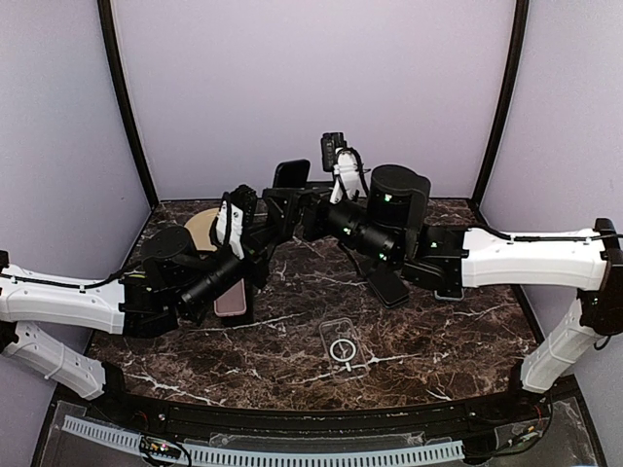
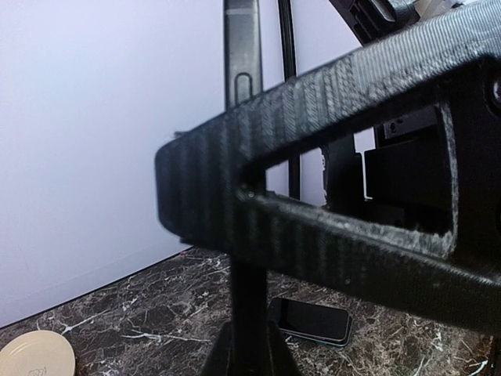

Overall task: Put the phone into the phone case
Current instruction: Pass from the left arm to the right

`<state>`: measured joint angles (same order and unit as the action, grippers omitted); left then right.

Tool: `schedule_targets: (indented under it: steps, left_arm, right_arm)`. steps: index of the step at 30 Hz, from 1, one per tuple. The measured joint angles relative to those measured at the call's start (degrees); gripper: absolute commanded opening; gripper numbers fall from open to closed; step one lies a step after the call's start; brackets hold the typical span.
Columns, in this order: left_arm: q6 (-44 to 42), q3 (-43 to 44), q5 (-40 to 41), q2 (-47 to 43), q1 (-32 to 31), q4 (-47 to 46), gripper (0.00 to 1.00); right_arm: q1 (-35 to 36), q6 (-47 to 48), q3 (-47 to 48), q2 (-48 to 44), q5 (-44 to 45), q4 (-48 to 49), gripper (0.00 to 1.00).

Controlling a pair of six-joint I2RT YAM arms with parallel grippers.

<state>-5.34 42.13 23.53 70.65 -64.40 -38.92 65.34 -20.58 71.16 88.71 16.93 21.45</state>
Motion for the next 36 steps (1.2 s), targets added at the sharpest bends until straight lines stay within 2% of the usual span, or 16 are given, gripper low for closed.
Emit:
schedule_targets:
  steps: [6, 12, 18, 28, 35, 36]
  left_arm:
    - [0.0, -0.2, 0.0, 0.0, 0.0, 0.0, 0.0]
    - [0.0, -0.4, -0.4, 0.0, 0.0, 1.0, 0.0]
    - [0.0, -0.6, -1.0, 0.0, 0.0, 1.3, 0.0]
    - [0.7, -0.6, -1.8, 0.0, 0.2, 1.8, 0.0]
    - [0.7, -0.6, -2.1, 0.0, 0.2, 1.7, 0.0]
    - [0.7, -0.6, -2.2, 0.0, 0.2, 1.7, 0.03]
  right_arm:
    - [-0.6, -0.5, 0.0, 0.0, -1.8, -0.4, 0.98]
    - [-3.4, -3.5, -2.4, -0.3, -9.6, 1.9, 0.98]
    - [-4.4, -4.6, -3.1, -0.3, -13.1, 2.6, 0.97]
    - [-4.4, -3.8, -3.0, -0.3, -14.5, 2.5, 0.55]
    - [-4.1, -3.5, -3.2, -0.4, -13.7, 3.1, 0.38]
    - [-4.0, -3.5, -3.3, -0.5, -13.6, 3.1, 0.36]
